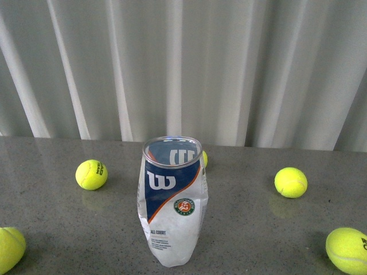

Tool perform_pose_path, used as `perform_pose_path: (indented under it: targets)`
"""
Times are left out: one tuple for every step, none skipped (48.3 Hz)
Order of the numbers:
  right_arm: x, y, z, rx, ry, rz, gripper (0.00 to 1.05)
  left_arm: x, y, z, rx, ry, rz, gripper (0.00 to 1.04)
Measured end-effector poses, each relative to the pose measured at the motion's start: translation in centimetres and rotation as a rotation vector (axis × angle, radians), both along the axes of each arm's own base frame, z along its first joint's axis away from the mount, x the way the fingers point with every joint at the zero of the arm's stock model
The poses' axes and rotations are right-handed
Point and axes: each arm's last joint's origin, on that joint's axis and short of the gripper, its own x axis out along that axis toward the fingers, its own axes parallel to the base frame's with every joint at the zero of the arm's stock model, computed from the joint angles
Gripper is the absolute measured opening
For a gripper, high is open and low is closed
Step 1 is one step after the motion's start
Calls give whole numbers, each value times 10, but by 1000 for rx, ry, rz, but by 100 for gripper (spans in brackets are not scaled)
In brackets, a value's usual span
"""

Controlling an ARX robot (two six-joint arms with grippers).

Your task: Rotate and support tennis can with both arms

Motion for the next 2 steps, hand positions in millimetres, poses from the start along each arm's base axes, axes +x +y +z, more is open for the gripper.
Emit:
perform_pose_path:
  targets:
    - [0,0,0,0,0,0,98,0,0,0,0,0,0,98]
    - [0,0,0,0,0,0,98,0,0,0,0,0,0,98]
